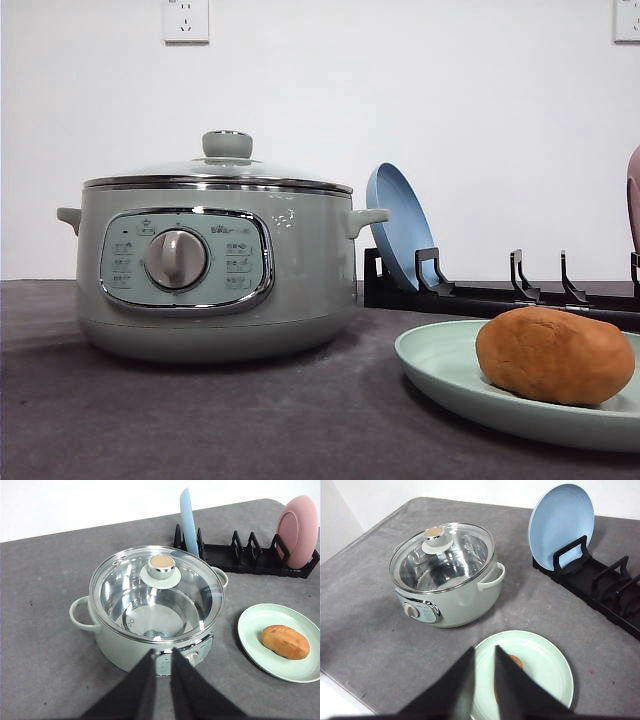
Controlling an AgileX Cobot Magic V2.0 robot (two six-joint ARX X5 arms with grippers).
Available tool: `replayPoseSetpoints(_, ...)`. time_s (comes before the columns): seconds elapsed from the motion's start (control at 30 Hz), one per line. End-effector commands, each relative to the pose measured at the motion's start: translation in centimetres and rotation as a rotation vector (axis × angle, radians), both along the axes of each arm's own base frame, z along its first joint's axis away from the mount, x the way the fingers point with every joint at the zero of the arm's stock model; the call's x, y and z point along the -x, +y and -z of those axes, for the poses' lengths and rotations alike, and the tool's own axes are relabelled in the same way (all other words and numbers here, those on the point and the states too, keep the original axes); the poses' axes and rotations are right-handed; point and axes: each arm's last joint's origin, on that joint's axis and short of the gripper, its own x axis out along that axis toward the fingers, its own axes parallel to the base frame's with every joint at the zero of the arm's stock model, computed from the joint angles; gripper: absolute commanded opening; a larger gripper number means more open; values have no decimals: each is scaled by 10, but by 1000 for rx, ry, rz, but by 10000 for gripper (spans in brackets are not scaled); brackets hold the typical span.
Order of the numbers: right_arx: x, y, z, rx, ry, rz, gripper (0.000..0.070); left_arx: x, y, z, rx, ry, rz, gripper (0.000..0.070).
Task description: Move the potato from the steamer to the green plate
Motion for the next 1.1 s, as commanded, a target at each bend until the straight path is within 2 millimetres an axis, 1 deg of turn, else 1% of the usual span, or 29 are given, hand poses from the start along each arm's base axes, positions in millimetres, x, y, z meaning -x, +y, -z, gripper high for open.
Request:
replayPoseSetpoints(0.0, 1, 0, -6, -7, -29, -8, 10, -1, -1, -3, 7, -8, 7, 0)
replayPoseSetpoints(0.5, 1, 0, -6, -8, -31, -8, 10, -1, -1, -3, 7, -7, 5, 0)
replayPoseSetpoints(0.6, 1, 0, -6, -8, -31, -8, 10, -1, 2, -3, 9, -9, -31, 0)
replayPoseSetpoints(0.67, 1, 0, -6, -8, -31, -8, 10, -6, 4, 2, 6, -2, -85, 0)
replayPoseSetpoints(0.73, 1, 0, -6, -8, -31, -8, 10, -12, 7, 10, 8, -8, -155, 0)
replayPoseSetpoints(0.83, 1, 0, -6, -8, -31, -8, 10, -18, 15, 30, 24, -55, -272, 0)
replayPoseSetpoints(0.97, 1, 0, -6, -8, -31, -8, 10, -22, 24, 68, 46, -139, -391, 0)
replayPoseSetpoints(1.07, 1, 0, -6, -8, -31, -8, 10, -24, 27, 100, 49, -161, -425, 0)
